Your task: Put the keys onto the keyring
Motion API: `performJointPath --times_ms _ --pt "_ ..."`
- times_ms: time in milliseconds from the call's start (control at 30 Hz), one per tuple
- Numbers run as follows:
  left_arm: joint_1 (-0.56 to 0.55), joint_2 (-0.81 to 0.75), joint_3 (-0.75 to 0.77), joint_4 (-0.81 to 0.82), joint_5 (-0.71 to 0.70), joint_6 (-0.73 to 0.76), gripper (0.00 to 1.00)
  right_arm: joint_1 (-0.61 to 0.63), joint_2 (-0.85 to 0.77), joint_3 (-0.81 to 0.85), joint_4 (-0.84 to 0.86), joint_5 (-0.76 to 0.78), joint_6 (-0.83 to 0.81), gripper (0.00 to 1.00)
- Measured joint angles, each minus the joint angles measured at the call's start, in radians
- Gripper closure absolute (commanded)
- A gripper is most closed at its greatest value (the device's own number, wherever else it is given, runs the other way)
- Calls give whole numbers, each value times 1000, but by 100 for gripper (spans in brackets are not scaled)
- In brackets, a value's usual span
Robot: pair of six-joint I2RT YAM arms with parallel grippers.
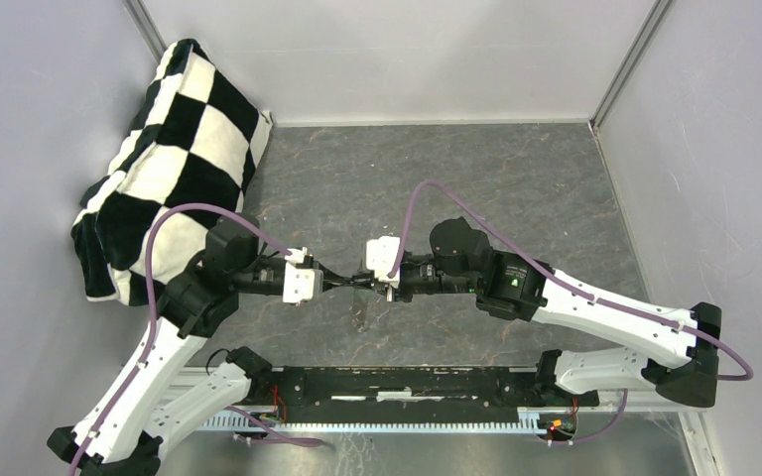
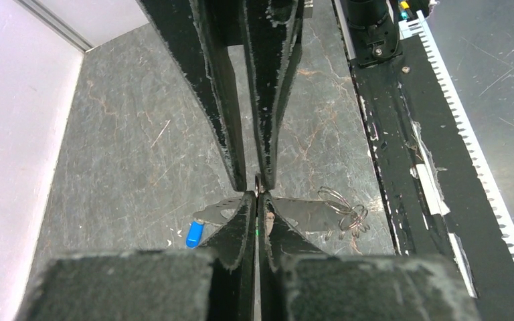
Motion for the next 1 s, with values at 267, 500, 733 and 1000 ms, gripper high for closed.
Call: performJointPath --times_ms 267,500,733,1000 --pt "0 -2 0 -4 -3 -2 78 2 0 0 -3 6 4 99" --pt "0 -8 4 -7 10 -61 66 5 -69 -68 79 33 19 99" --pt "0 -35 -21 17 27 -183 72 5 -143 -147 207 21 60 99" --pt "0 -42 -29 119 31 -303 67 5 -124 -151 249 -19 81 99"
